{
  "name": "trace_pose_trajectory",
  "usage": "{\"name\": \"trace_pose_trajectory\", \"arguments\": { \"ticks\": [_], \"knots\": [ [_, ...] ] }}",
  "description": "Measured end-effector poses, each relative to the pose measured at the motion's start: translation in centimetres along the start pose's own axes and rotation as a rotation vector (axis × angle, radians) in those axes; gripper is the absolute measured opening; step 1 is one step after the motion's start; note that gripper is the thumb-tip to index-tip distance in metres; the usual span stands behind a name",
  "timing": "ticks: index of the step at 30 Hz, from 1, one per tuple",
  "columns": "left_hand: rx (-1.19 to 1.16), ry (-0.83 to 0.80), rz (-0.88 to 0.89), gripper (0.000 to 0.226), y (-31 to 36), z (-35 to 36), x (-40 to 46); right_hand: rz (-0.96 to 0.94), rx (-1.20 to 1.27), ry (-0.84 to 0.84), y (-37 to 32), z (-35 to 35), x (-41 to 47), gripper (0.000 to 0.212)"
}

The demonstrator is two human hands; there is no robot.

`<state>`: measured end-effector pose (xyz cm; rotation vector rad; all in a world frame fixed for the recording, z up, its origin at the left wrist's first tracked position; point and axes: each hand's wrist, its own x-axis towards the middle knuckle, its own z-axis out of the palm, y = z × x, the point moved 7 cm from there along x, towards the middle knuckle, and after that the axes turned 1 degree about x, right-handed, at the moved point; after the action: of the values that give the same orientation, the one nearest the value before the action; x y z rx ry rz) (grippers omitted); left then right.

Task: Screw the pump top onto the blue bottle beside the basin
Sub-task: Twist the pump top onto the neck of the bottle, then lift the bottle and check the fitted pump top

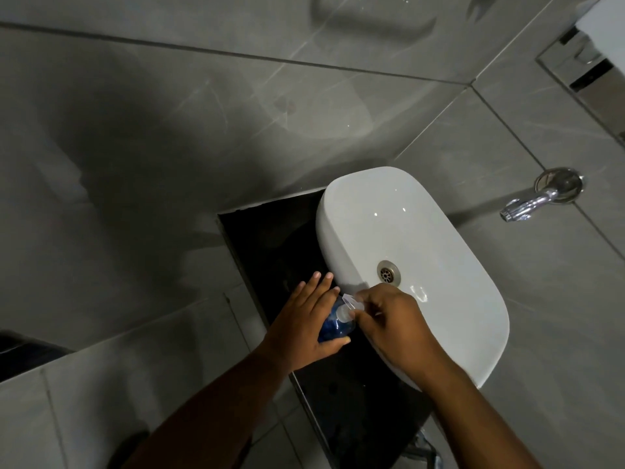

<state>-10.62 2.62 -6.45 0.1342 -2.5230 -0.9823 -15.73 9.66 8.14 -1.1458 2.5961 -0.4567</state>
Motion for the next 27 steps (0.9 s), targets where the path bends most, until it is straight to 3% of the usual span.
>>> {"name": "trace_pose_trajectory", "arguments": {
  "ticks": [5,15,18,22,24,27],
  "knots": [
    [-0.017,0.011,0.011,0.086,0.0,-0.3,-0.1,-0.116,0.016,-0.039,-1.0,0.2,-0.2,0.032],
    [-0.019,-0.022,-0.008,0.088,0.2,-0.3,-0.1,-0.137,0.065,0.006,-0.8,0.3,-1.3,0.036],
    [-0.04,-0.084,-0.014,0.099,0.6,-0.3,0.0,-0.008,0.164,0.136,0.6,0.7,-3.0,0.043],
    [-0.078,-0.187,0.016,0.117,0.3,-1.4,0.0,0.337,0.391,0.338,4.3,4.2,-6.9,0.044],
    [-0.166,-0.232,-0.043,0.109,-0.4,-1.9,-0.6,0.469,0.543,0.293,5.5,6.6,-7.2,0.051],
    [-0.344,-0.252,-0.231,0.08,-1.3,-2.4,-1.0,0.487,0.715,0.229,5.2,8.7,-5.6,0.055]
  ]
}}
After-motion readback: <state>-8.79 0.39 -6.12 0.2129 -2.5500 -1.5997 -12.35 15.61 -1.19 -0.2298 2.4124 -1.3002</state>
